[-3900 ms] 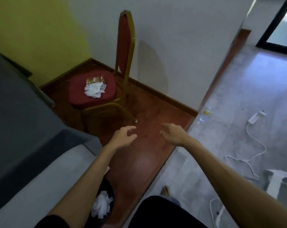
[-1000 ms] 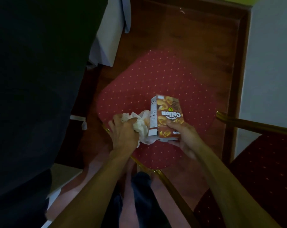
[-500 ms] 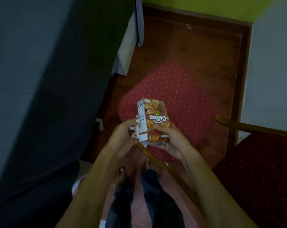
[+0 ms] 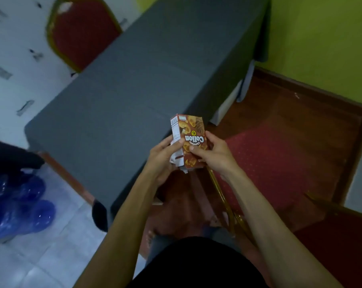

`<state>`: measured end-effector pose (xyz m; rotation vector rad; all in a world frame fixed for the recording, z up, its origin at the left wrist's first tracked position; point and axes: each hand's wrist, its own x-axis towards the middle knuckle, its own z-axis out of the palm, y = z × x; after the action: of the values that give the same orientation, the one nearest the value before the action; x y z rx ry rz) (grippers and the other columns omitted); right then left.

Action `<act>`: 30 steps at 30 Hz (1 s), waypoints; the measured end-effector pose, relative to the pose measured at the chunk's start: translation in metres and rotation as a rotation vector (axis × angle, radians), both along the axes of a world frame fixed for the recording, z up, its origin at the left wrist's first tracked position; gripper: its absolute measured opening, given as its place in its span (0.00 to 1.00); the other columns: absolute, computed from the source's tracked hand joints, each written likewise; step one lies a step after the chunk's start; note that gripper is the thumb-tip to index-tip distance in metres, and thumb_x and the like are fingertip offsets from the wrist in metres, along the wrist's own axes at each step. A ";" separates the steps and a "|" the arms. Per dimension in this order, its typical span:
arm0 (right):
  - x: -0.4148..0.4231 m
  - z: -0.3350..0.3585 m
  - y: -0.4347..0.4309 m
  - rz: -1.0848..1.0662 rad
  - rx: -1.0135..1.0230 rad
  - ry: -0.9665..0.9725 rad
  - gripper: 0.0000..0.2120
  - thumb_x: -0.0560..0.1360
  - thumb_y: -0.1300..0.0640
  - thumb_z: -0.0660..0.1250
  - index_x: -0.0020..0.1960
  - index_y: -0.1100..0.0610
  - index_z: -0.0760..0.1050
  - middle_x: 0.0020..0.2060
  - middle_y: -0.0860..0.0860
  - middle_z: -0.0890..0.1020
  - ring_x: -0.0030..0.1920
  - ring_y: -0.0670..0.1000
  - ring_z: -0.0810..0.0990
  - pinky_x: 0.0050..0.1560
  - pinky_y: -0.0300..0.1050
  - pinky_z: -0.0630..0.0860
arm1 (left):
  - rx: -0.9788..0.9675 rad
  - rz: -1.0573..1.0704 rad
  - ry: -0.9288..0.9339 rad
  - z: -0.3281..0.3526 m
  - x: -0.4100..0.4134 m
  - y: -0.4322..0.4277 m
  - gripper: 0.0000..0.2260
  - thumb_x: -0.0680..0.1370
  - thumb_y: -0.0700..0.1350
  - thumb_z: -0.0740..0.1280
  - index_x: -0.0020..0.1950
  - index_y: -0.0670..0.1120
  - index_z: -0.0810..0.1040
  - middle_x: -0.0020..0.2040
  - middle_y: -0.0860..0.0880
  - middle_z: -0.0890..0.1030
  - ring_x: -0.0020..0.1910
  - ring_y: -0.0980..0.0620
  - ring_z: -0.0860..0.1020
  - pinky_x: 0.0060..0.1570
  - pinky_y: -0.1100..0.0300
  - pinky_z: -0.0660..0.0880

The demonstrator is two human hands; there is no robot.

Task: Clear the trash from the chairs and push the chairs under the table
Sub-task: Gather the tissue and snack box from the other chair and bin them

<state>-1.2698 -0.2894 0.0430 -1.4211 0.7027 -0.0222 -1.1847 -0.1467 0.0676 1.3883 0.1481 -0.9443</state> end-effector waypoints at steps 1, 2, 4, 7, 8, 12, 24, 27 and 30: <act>0.012 0.011 0.015 0.046 -0.088 -0.011 0.20 0.69 0.53 0.78 0.59 0.46 0.77 0.52 0.44 0.86 0.52 0.46 0.85 0.58 0.55 0.81 | -0.008 0.050 -0.022 0.008 0.005 0.016 0.19 0.77 0.42 0.71 0.68 0.43 0.77 0.61 0.40 0.83 0.59 0.39 0.83 0.50 0.44 0.83; 0.025 0.019 0.031 0.093 -0.187 -0.015 0.22 0.69 0.49 0.76 0.61 0.46 0.76 0.55 0.44 0.84 0.55 0.46 0.83 0.60 0.55 0.80 | -0.024 0.095 -0.048 0.015 0.009 0.033 0.18 0.78 0.42 0.70 0.68 0.43 0.78 0.61 0.39 0.83 0.59 0.38 0.83 0.53 0.42 0.82; 0.047 0.034 0.070 0.192 -0.416 -0.019 0.34 0.71 0.47 0.74 0.74 0.53 0.67 0.66 0.47 0.77 0.66 0.49 0.75 0.70 0.52 0.71 | -0.059 0.189 -0.094 0.028 0.017 0.073 0.17 0.78 0.40 0.70 0.67 0.43 0.79 0.61 0.39 0.83 0.59 0.38 0.83 0.56 0.39 0.80; 0.070 0.052 0.139 0.345 -0.654 -0.091 0.34 0.77 0.46 0.68 0.79 0.57 0.62 0.76 0.55 0.67 0.76 0.57 0.62 0.76 0.53 0.60 | -0.039 0.345 -0.141 0.045 0.025 0.140 0.15 0.77 0.39 0.71 0.64 0.42 0.81 0.59 0.38 0.84 0.52 0.41 0.84 0.51 0.42 0.82; 0.075 0.057 0.165 0.401 -0.676 -0.133 0.30 0.79 0.48 0.67 0.77 0.56 0.65 0.76 0.55 0.67 0.75 0.58 0.62 0.75 0.51 0.60 | -0.017 0.390 -0.159 0.049 0.027 0.163 0.15 0.76 0.39 0.72 0.63 0.42 0.81 0.58 0.37 0.84 0.50 0.41 0.84 0.51 0.43 0.81; 0.092 0.064 0.263 0.590 -0.540 -0.236 0.19 0.82 0.51 0.62 0.71 0.55 0.74 0.71 0.54 0.75 0.69 0.58 0.73 0.68 0.49 0.69 | 0.078 0.543 -0.201 0.057 0.035 0.253 0.14 0.74 0.42 0.75 0.59 0.44 0.84 0.56 0.38 0.85 0.48 0.42 0.84 0.52 0.44 0.81; 0.131 0.035 0.411 0.722 -0.365 -0.032 0.22 0.74 0.40 0.69 0.66 0.44 0.76 0.55 0.43 0.84 0.54 0.45 0.82 0.53 0.41 0.78 | 0.186 0.581 -0.069 0.015 0.059 0.411 0.17 0.80 0.33 0.58 0.56 0.47 0.83 0.46 0.45 0.88 0.38 0.51 0.86 0.33 0.60 0.81; 0.131 0.020 0.428 0.725 -0.365 0.055 0.25 0.73 0.40 0.68 0.69 0.43 0.73 0.58 0.44 0.84 0.56 0.48 0.82 0.58 0.48 0.80 | 0.219 0.568 -0.011 -0.006 0.056 0.426 0.14 0.78 0.29 0.61 0.57 0.39 0.83 0.42 0.44 0.87 0.38 0.49 0.86 0.42 0.54 0.84; 0.129 0.005 0.437 0.729 -0.353 0.113 0.28 0.73 0.37 0.65 0.72 0.39 0.67 0.62 0.42 0.82 0.60 0.48 0.81 0.61 0.49 0.78 | 0.265 0.609 0.035 -0.036 0.053 0.437 0.07 0.77 0.32 0.68 0.53 0.36 0.83 0.48 0.37 0.86 0.44 0.42 0.85 0.55 0.46 0.81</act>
<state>-1.1410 0.1480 0.0476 -1.9624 0.2401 0.5291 -1.1314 0.2905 0.0318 1.4434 0.7012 -0.4466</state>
